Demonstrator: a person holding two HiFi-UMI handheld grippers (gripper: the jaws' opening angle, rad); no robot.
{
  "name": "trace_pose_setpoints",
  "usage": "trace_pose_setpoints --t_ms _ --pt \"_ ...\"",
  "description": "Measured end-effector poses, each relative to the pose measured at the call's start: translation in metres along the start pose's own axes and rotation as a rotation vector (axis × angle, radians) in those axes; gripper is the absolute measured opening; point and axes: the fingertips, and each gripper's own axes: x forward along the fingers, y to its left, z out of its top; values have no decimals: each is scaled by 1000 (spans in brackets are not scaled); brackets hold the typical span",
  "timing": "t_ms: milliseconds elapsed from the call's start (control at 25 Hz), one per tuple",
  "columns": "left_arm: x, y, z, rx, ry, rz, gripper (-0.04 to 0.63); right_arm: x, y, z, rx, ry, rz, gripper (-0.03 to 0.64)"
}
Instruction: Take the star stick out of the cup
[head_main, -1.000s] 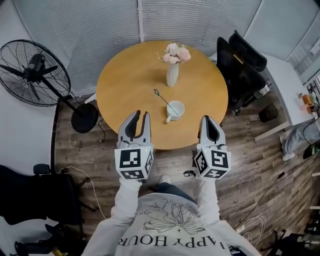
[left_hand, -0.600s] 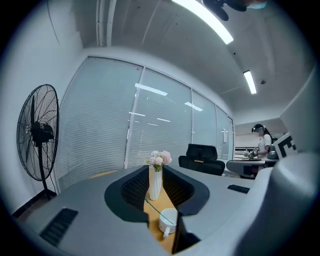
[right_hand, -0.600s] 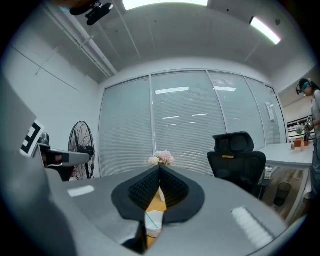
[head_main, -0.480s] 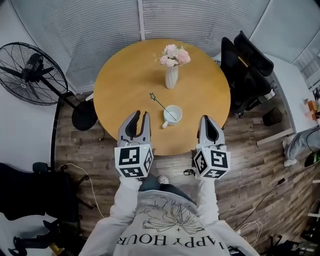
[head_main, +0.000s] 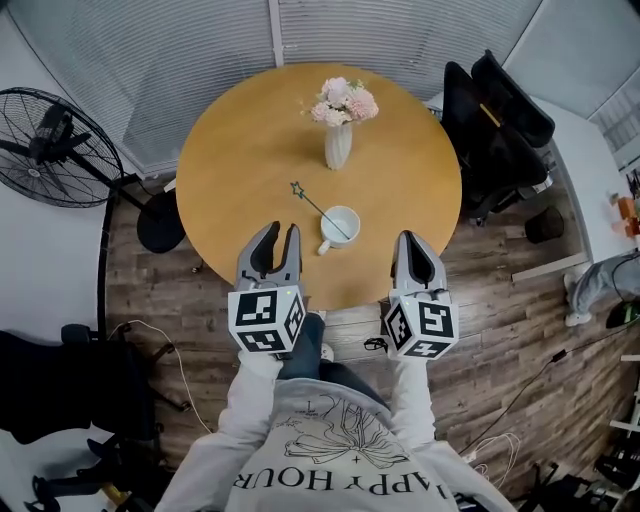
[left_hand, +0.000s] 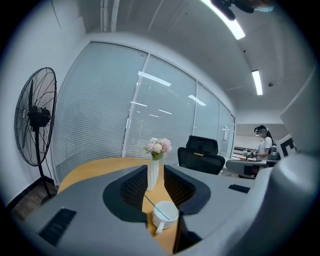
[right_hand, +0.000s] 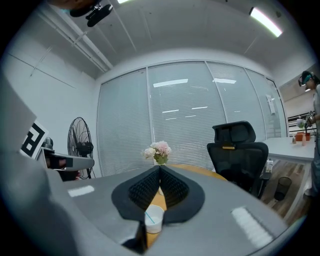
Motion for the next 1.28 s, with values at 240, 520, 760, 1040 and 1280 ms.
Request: trace_pose_setpoints --t_ms 240,520,760,1040,1280 --pt "27 8 -10 -16 41 -16 95 24 -5 -7 1 18 -7 11" --pt "63 22 -19 -55 88 -42 117 58 -5 -13 10 36 -10 11" --pt "89 29 -32 -81 137 -67 141 82 -8 -21 12 61 -20 11" --pt "116 39 -51 -97 192 -84 144 104 -13 -37 20 99 -39 11" --pt "133 43 -66 -107 236 -89 149 115 -18 -50 30 130 -52 11"
